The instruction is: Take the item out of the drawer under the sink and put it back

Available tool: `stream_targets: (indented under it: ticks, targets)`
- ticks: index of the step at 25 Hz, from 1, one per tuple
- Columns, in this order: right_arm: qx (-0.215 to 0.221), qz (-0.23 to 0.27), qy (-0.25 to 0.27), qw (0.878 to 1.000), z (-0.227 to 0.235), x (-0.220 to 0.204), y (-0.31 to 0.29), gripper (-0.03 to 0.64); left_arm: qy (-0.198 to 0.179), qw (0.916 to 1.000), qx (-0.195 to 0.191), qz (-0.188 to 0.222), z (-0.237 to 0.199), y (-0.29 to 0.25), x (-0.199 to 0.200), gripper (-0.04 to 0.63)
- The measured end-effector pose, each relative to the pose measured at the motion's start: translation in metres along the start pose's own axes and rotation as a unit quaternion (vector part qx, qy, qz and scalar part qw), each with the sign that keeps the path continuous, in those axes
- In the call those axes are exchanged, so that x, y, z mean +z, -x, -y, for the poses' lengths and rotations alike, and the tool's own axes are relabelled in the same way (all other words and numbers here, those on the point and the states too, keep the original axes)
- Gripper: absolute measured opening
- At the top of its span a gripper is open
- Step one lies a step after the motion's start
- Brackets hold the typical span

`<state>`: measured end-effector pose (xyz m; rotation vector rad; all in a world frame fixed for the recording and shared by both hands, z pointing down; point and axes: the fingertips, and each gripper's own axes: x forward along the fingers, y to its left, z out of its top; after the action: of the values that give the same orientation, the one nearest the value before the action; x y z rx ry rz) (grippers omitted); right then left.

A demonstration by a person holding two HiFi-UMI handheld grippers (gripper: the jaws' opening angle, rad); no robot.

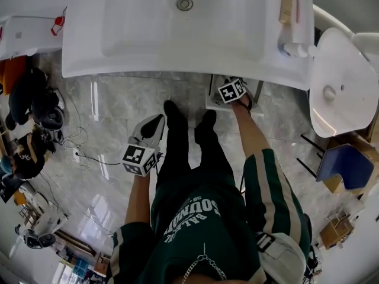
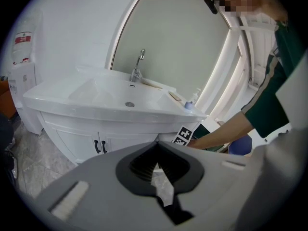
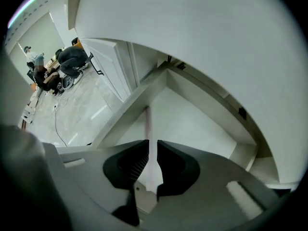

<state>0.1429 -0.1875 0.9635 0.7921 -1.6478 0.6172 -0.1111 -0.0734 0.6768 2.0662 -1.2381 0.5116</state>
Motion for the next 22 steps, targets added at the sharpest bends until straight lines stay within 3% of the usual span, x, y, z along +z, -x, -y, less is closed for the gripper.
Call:
stream_targets:
  ticks: [10, 14, 18, 22]
  targets:
    - [0.018, 0.041, -0.037, 0.998, -0.007, 0.004, 0.076, 0.049, -0.019, 0.9992, -0.019, 0.030, 0.011, 0.008, 0.034, 0.049]
    - [0.031, 0.077, -0.041, 0.996, -0.017, 0.009, 0.117, 0.008, -0.023, 0.9984, -0.029, 0.043, 0.020, 0.015, 0.046, 0.049]
    - [0.030, 0.111, -0.012, 0.993, -0.025, 0.016, 0.162, 0.003, -0.032, 0.9972, -0.044, 0.052, 0.035, 0.019, 0.058, 0.049]
    - [0.022, 0.170, -0.018, 0.985, -0.030, 0.037, 0.210, 0.003, -0.052, 0.9952, -0.054, 0.063, 0.041, 0.025, 0.077, 0.049]
